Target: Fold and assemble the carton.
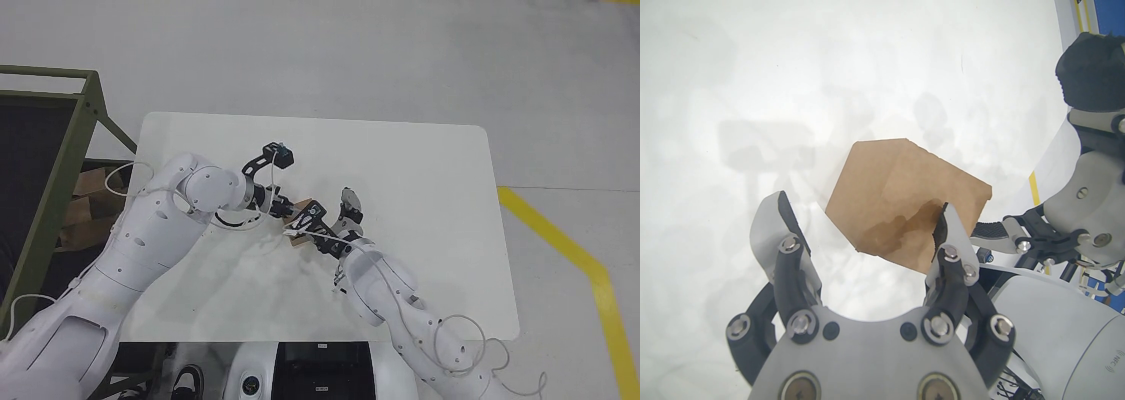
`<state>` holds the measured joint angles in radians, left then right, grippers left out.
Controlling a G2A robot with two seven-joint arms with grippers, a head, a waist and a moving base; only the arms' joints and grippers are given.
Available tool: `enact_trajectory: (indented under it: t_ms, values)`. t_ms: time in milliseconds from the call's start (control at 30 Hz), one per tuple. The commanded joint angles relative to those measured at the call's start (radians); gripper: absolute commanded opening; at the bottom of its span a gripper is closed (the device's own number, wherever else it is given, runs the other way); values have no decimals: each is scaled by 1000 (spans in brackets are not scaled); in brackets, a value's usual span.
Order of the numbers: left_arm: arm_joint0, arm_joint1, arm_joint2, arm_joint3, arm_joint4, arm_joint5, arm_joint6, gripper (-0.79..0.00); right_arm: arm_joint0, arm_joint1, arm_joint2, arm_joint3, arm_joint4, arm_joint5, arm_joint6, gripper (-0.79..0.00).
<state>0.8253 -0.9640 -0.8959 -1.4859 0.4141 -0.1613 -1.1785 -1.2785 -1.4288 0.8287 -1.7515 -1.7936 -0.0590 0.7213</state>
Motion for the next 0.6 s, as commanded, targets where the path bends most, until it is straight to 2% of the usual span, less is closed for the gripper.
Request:
enact_trajectory:
  t_ms: [0,567]
  values:
    - [0,-1,1,1,1,0,-1,-114,1,-2,0,1,-1,0,4,0]
    - [-3,-6,3,9,7,-1,-7,-114,-15,-10,15,-1,-17,-6,1,0]
